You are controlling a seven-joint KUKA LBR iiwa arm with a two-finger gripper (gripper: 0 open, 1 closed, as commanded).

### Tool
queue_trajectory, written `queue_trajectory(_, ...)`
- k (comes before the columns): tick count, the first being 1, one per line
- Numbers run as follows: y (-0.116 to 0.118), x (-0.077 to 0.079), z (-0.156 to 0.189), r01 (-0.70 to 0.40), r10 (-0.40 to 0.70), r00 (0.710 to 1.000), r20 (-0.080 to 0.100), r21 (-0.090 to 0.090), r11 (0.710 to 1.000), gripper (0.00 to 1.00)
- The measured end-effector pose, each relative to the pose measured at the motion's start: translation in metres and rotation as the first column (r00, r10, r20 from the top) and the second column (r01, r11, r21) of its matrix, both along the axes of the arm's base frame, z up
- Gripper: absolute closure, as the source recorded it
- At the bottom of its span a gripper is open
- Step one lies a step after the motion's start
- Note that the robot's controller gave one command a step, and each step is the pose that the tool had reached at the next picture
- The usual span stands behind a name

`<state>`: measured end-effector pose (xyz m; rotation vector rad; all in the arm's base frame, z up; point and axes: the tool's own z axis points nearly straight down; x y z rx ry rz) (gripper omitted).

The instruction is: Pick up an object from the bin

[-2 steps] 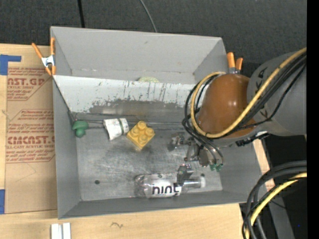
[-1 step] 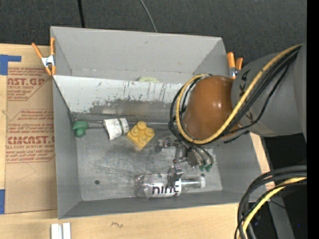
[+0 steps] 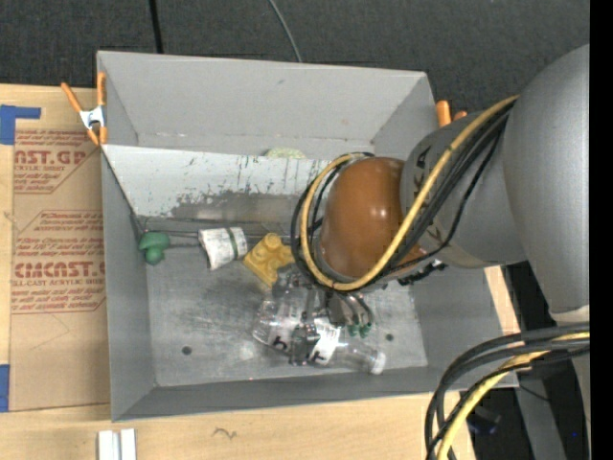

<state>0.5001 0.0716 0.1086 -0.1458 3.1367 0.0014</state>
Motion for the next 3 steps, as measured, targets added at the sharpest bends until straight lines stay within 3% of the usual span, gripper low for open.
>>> queue_trajectory(1, 0.017, -0.002, -0.02, -0.38, 0.38, 0.925, 0.002, -0.003, 0.925, 1.0)
queue_trajectory(2, 0.016, -0.002, -0.02, -0.379, 0.379, 0.925, 0.002, -0.003, 0.925, 1.0)
queue_trajectory(3, 0.012, 0.024, 0.139, -0.367, 0.367, 0.93, 0.006, -0.002, 0.93, 1.0)
